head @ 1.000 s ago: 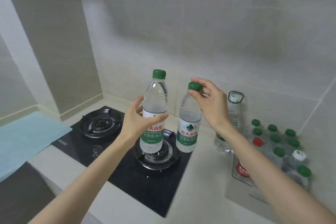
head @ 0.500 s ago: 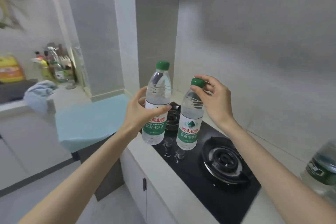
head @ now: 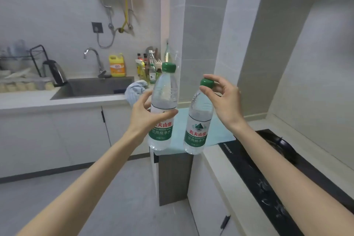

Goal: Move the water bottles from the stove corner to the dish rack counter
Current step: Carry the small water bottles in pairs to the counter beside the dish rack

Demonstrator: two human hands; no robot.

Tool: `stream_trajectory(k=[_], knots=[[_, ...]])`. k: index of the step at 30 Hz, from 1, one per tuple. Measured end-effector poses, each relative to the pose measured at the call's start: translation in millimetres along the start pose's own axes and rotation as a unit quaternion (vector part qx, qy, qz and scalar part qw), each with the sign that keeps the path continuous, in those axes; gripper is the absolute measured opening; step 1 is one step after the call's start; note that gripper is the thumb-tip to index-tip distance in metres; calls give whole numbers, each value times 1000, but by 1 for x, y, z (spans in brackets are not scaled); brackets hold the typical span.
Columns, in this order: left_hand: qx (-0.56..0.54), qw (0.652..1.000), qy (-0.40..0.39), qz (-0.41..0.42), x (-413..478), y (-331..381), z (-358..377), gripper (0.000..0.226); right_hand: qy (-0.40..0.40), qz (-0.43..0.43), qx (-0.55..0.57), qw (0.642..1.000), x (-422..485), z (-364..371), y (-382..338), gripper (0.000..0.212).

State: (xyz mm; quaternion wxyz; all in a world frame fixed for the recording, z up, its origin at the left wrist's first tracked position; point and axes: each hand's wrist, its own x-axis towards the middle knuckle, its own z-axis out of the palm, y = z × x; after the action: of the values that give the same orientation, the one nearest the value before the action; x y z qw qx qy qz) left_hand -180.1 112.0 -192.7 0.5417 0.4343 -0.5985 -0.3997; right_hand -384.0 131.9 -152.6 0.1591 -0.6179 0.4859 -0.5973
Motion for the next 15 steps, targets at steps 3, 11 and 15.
stream_trajectory(k=[3,11,15], knots=[[15,999,45,-5,19,-9,-39,67,-33,-14,34,999,23,51,3,32],[66,984,165,-8,72,-39,-139,66,-142,-54,112,982,84,192,18,33],[85,969,230,-12,102,-54,-186,63,-204,-78,151,964,120,262,24,35]])
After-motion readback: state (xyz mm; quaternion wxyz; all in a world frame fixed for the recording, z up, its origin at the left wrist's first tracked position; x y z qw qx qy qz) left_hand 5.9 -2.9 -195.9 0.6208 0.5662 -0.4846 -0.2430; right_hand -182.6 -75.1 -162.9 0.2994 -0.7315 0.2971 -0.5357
